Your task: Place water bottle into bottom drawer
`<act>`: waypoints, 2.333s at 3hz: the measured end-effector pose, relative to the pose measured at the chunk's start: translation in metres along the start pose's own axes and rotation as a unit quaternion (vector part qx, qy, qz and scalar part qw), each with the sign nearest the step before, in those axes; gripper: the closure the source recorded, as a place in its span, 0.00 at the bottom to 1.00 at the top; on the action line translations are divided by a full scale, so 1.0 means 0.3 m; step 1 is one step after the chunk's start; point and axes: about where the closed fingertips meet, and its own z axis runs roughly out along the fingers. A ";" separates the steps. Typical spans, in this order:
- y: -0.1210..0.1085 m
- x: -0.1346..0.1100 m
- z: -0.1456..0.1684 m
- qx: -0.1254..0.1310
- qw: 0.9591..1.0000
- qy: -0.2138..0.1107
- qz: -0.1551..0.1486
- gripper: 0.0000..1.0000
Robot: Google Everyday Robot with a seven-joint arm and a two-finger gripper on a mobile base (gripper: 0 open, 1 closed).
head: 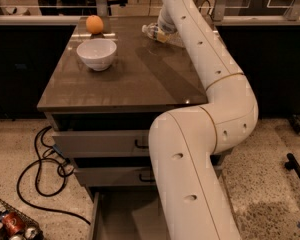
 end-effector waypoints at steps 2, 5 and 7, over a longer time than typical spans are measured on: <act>-0.037 -0.028 -0.125 0.009 1.000 0.006 -0.024 1.00; -0.161 -0.137 -0.635 0.100 0.994 -0.024 -0.046 1.00; -0.069 -0.111 -1.015 0.163 0.984 -0.059 -0.030 1.00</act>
Offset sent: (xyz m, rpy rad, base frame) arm -0.0710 0.0028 0.0629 -0.0713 -0.0609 0.0418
